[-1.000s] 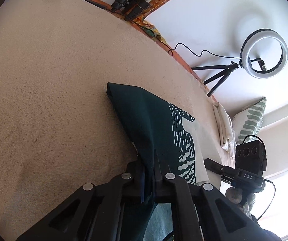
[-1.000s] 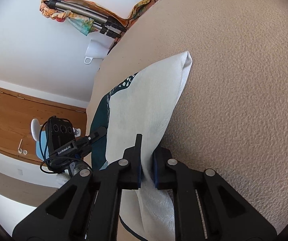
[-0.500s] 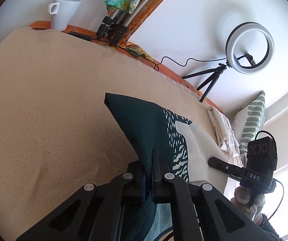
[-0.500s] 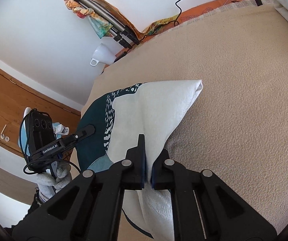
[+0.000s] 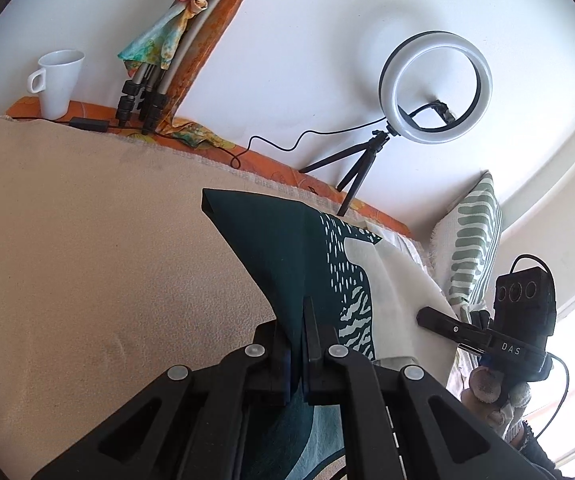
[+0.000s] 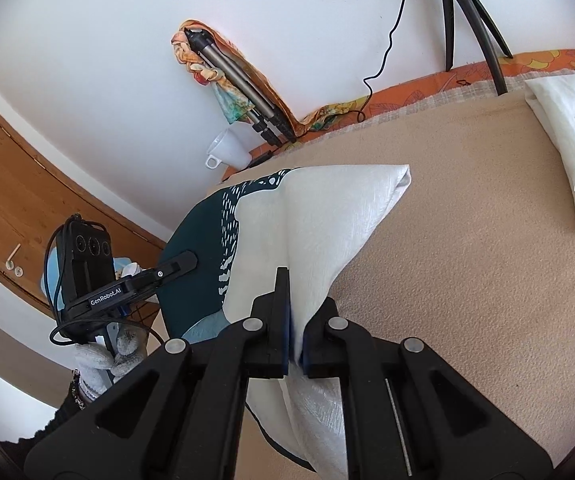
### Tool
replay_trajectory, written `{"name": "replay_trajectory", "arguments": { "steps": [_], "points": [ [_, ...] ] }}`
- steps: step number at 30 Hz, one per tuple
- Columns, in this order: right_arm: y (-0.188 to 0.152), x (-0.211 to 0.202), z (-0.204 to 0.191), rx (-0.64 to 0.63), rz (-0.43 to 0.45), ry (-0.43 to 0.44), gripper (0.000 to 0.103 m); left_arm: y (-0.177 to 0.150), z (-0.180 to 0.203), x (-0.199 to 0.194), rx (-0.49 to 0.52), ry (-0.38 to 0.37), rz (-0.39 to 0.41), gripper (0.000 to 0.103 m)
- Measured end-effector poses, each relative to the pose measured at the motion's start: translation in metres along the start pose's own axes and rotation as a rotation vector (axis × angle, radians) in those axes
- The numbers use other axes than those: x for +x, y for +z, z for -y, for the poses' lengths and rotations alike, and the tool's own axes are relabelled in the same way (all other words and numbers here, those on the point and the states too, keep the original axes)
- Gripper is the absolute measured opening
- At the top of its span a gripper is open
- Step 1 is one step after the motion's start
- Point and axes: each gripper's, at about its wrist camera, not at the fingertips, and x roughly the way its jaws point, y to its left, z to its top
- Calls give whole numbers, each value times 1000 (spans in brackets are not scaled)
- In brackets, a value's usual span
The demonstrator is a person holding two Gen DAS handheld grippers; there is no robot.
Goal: Fold small clothes
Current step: 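Carry the bundle with both grippers onto the white shirt pile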
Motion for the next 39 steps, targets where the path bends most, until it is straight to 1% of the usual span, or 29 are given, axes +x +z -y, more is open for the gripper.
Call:
{"name": "replay_trajectory", "arguments": {
  "steps": [10,17,23,30,34,39],
  "points": [
    [15,-75,28,-14,76,-63,5,5,75,43,73,-74,-22,0],
    [18,-128,63,12,128,-120,5,4,130,85,129,-120,-59,0],
    [27,-169,98,35,164,-176,5,1,172,125,173,-148,-84,0],
    [47,-200,141,36,169,-254,5,3,213,175,211,-165,-92,0],
    [63,-209,161,21,163,-293,5,7,232,203,226,-170,-97,0],
    [88,-215,191,13,170,-332,5,11,246,232,249,-165,-91,0]
  ]
}}
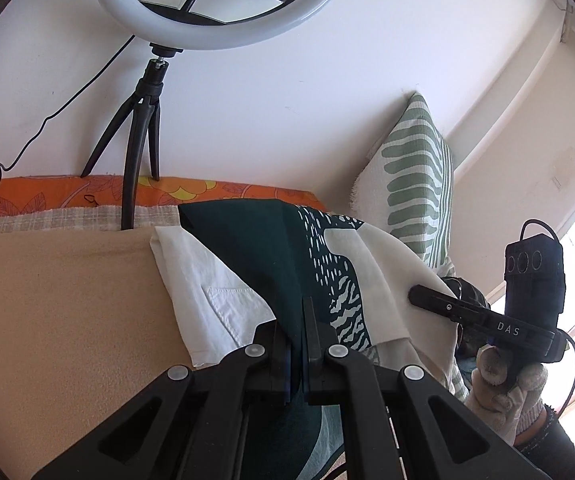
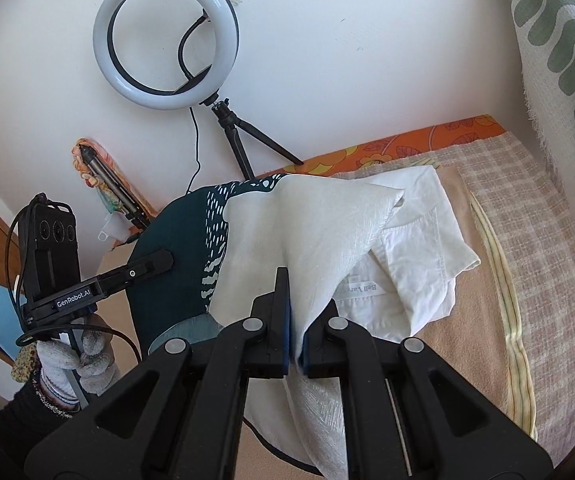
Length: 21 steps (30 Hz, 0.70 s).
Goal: Fold small clothes
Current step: 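Carry the bundle with both grippers onto the white shirt pile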
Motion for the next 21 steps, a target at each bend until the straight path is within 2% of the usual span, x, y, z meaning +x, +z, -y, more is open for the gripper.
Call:
{"name": "replay_trajectory", "arguments": {
  "steps": [10,21],
  "points": [
    [35,39,38,-14,11,-20,5,14,-11,51,12,54,2,0],
    [41,81,68,-2,-24,-59,5,19,-22,77,57,149,-33,0]
  ]
}}
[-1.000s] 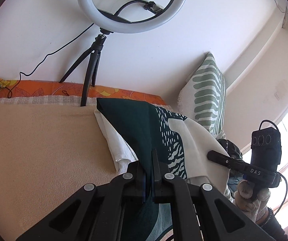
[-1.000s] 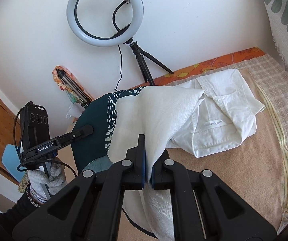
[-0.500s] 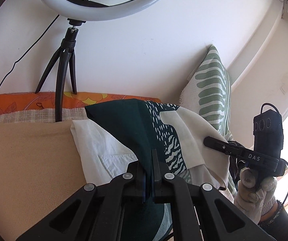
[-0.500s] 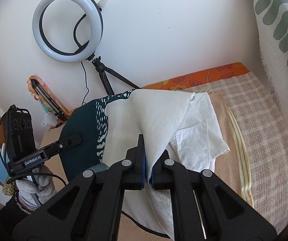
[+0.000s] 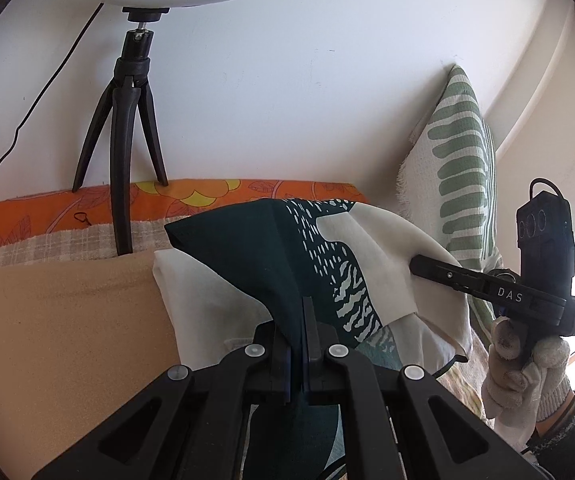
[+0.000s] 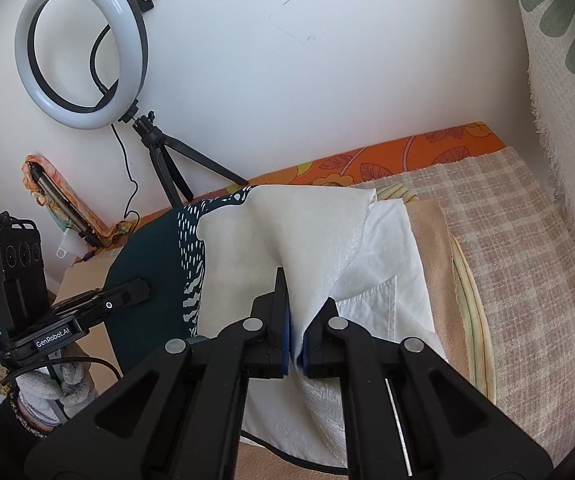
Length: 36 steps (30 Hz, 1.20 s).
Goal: Fold small clothes
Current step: 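Carry the bundle with both grippers onto the white shirt pile, then lower the bundle onto the pile and open both grippers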
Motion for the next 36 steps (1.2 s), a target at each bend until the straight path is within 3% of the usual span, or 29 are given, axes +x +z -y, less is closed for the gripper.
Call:
{"name": "replay_trajectory", "arguments": {
  "steps": [3,6,7,9,11,14,16,28,36],
  "points": [
    [-1,5,4,3,-10,-23,5,-1,1,1,23,41,0,3],
    [-1,7,8,4,-20,-60,6,0,9,-2,65,74,12,27],
    [0,6,9,6,-18,-78,11,-1,12,-4,81,86,19,34],
    [2,3,12,11,-3,-105,24,0,18,-7,110,109,23,35],
    [3,-4,13,23,21,-112,47,-1,20,-11,122,114,23,38],
    [5,-12,12,23,40,-118,48,0,24,-17,134,124,33,43],
    [5,-16,8,15,46,-131,48,0,25,-20,136,131,33,54],
    [1,-56,-26,-19,89,-153,48,-7,53,-63,194,151,92,69],
    [-5,-92,-47,-27,129,-178,48,-12,72,-101,211,127,132,73]
  ]
}}
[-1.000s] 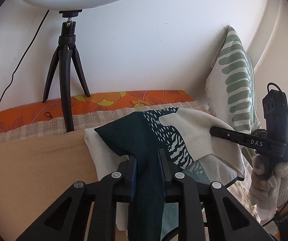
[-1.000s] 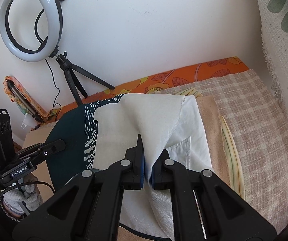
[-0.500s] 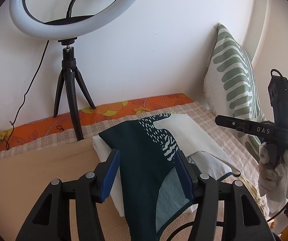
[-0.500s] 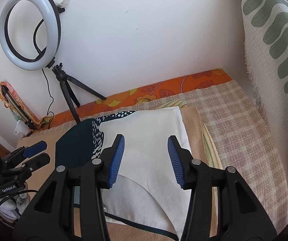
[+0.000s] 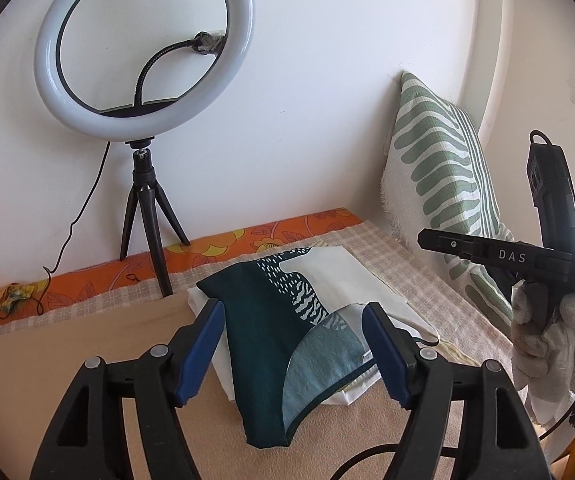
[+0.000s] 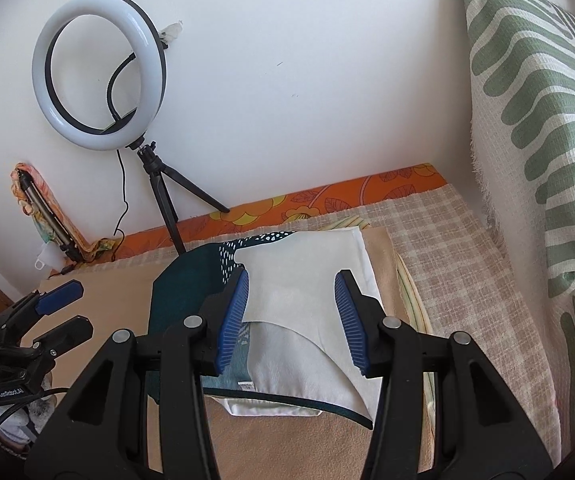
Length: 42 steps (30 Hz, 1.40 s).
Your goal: Fold small clothes
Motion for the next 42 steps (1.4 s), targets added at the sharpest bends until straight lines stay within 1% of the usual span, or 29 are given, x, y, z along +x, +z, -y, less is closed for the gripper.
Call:
{"name": "replay_trajectory", "arguments": {
  "steps": [3,5,10,12,13,14,18,20,23,25,27,32,36,42],
  "points": [
    [-4,-15,-9,-14,14,-12,49,-2,6,-16,9,-6,16,76],
    [-9,-24,-16,-29,24,-20,54,-4,10,-27,17,-7,27,78],
    [-24,-45,-31,-43,47,-52,54,-11,15,-51,31,-14,50,82],
    [-30,-54,-35,-39,61,-61,59,-16,16,-60,34,-15,57,85],
    [-33,-59,-37,-39,71,-63,64,-18,16,-63,35,-13,60,87],
    [-36,-63,-39,-40,79,-68,66,-21,16,-67,36,-12,61,88],
    [-47,-77,-50,-39,96,-80,67,-32,17,-83,40,-10,66,93],
    [-54,-84,-55,-32,110,-93,76,-38,17,-92,50,-3,72,94],
    [-67,-94,-64,-34,130,-112,79,-49,17,-104,61,1,81,98],
    [-75,-97,-71,-35,135,-120,83,-56,17,-111,68,13,85,102],
    [-84,-101,-79,-40,148,-133,87,-63,16,-118,76,22,92,103],
    [-107,-111,-97,-47,187,-161,103,-82,19,-131,137,59,97,103],
    [-120,-113,-102,-23,200,-186,103,-93,17,-138,151,78,98,103],
    [-137,-112,-108,8,211,-215,103,-109,12,-140,144,100,78,103]
  ]
}}
